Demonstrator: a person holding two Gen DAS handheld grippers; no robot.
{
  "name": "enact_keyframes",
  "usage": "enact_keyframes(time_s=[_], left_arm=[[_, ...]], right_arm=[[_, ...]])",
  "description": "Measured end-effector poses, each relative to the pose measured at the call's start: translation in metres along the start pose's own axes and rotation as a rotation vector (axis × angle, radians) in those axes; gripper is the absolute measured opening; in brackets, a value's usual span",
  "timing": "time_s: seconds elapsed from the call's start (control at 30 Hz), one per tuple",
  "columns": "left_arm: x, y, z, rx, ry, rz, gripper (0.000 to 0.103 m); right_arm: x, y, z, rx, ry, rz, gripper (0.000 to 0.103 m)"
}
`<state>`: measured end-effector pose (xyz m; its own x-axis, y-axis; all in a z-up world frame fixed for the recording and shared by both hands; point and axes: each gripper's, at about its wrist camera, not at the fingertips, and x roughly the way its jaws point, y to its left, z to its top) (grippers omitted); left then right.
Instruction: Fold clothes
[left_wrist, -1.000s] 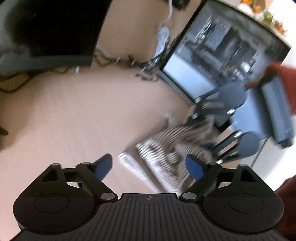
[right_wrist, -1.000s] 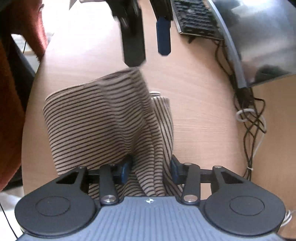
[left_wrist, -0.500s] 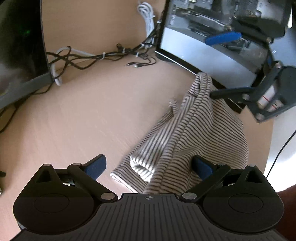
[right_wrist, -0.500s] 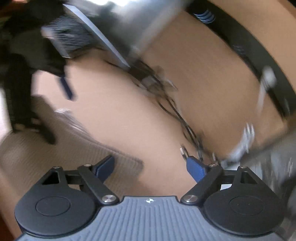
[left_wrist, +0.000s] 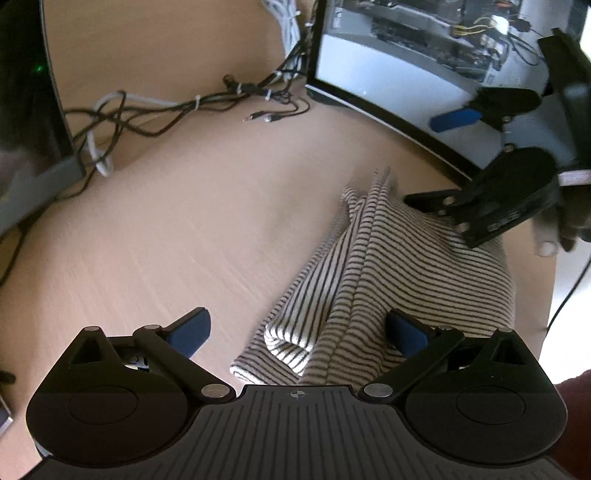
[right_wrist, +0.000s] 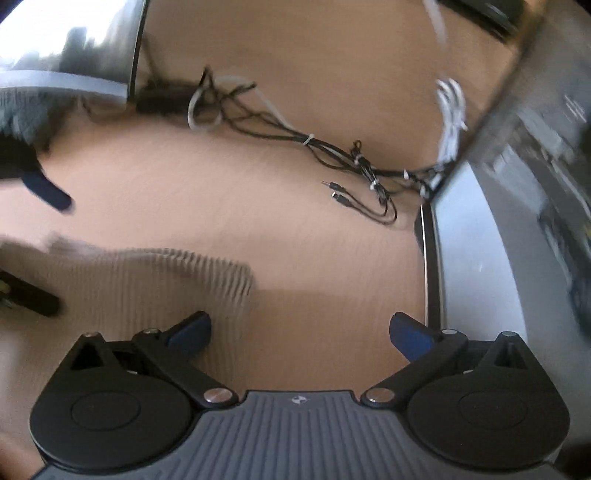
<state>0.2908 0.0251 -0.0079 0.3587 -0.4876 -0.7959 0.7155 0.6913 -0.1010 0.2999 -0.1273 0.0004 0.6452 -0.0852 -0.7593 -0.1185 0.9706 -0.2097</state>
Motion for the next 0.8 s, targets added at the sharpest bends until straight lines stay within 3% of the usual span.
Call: enact_keyframes(time_s=[0.13, 0.2, 0.33, 0.4, 0.43, 0.5, 0.6, 0.7, 0.8], left_arm=[[-0.006, 0.002, 0.002, 0.012, 0.006, -0.071, 0.103], [0.001, 0.003, 0.002, -0.015, 0.017, -0.095, 0.103], [0.014, 0.007, 0.0, -0.08, 0.026, -0.136, 0.103], [0.014, 0.007, -0.002, -0.1, 0.025, -0.13, 0.103], [0.012, 0.006, -0.004, -0.105, 0.025, -0.122, 0.103], [0.007, 0.006, -0.01, -0.113, 0.023, -0.113, 0.103], [-0.001, 0.011, -0.022, -0.172, 0.02, -0.111, 0.095], [-0.008, 0.009, -0.032, -0.258, 0.017, -0.138, 0.09], [-0.012, -0.002, -0.04, -0.328, 0.007, -0.176, 0.093]], right_arm=[[-0.041, -0.031, -0.022, 0.293, 0.037, 0.227, 0.103], [-0.045, -0.041, -0.038, 0.447, 0.117, 0.334, 0.103], [-0.023, -0.046, -0.07, 0.697, 0.285, 0.452, 0.103], [-0.01, -0.045, -0.079, 0.799, 0.328, 0.522, 0.098], [-0.006, -0.045, -0.08, 0.834, 0.333, 0.559, 0.087], [0.001, -0.042, -0.069, 0.805, 0.331, 0.539, 0.086], [0.016, -0.04, -0.041, 0.693, 0.27, 0.481, 0.068], [0.039, -0.038, -0.013, 0.661, 0.215, 0.47, 0.067], [0.047, -0.018, 0.017, 0.548, 0.147, 0.411, 0.07]])
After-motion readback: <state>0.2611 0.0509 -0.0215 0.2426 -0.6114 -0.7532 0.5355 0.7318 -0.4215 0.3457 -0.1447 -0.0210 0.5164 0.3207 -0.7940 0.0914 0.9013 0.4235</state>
